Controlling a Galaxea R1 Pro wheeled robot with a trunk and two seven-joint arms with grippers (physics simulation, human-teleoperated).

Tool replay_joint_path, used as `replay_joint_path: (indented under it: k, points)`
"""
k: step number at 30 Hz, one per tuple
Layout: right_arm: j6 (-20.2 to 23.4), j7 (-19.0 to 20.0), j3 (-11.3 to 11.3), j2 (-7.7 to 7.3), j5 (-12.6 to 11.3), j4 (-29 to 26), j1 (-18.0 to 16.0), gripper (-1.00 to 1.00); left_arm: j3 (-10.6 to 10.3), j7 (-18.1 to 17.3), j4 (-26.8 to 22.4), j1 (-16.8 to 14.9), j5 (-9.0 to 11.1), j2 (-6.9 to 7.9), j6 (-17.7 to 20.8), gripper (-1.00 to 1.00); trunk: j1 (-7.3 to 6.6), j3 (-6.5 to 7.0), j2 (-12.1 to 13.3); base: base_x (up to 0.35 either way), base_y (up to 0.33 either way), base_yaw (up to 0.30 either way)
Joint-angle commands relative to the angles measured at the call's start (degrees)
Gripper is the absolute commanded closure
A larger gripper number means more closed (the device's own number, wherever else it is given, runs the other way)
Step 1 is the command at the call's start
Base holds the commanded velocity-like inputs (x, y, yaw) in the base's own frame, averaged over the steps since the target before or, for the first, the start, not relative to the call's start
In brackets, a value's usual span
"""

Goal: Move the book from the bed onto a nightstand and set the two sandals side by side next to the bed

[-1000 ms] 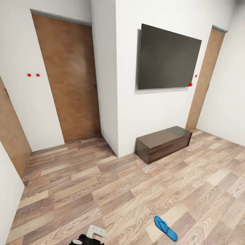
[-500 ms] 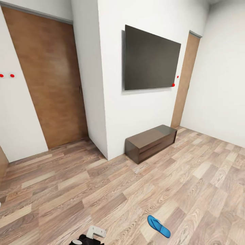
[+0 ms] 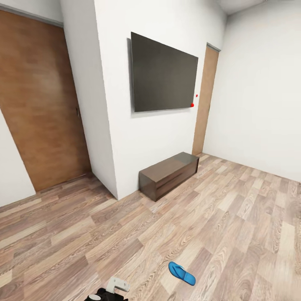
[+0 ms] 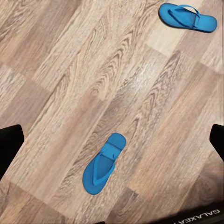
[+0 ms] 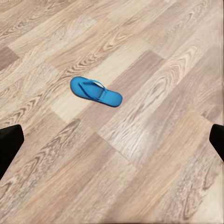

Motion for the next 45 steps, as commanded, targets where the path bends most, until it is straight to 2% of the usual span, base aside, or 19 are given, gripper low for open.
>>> replay_joint_path:
  k: [1, 10, 36, 45]
  points:
    - [-0.2, 0.0, 0.1, -0.02, -0.5, 0.0, 0.0, -1.00, 0.1, -0.4, -0.1, 0.0, -0.5, -0.01, 0.3, -1.00, 0.00, -0.03, 0.0, 0.000, 0.000, -0.270]
    - [-0.2, 0.0, 0.1, -0.02, -0.5, 0.0, 0.0, -1.00, 0.1, -0.4, -0.1, 0.0, -0.5, -0.01, 0.3, -1.00, 0.00, 0.25, 0.0, -0.014, 0.009, -0.270]
    - [-0.2, 0.0, 0.1, -0.02, -0.5, 0.0, 0.0, -1.00, 0.1, -0.3, -0.1, 0.0, -0.5, -0.09, 0.4, -1.00, 0.00, 1.25, 0.0, -0.079, 0.120, -0.263]
    - [-0.2, 0.0, 0.1, -0.02, -0.5, 0.0, 0.0, -1.00, 0.1, -0.3, -0.1, 0.0, -0.6, -0.10, 0.4, -1.00, 0.00, 1.61, 0.0, -0.016, 0.027, -0.257]
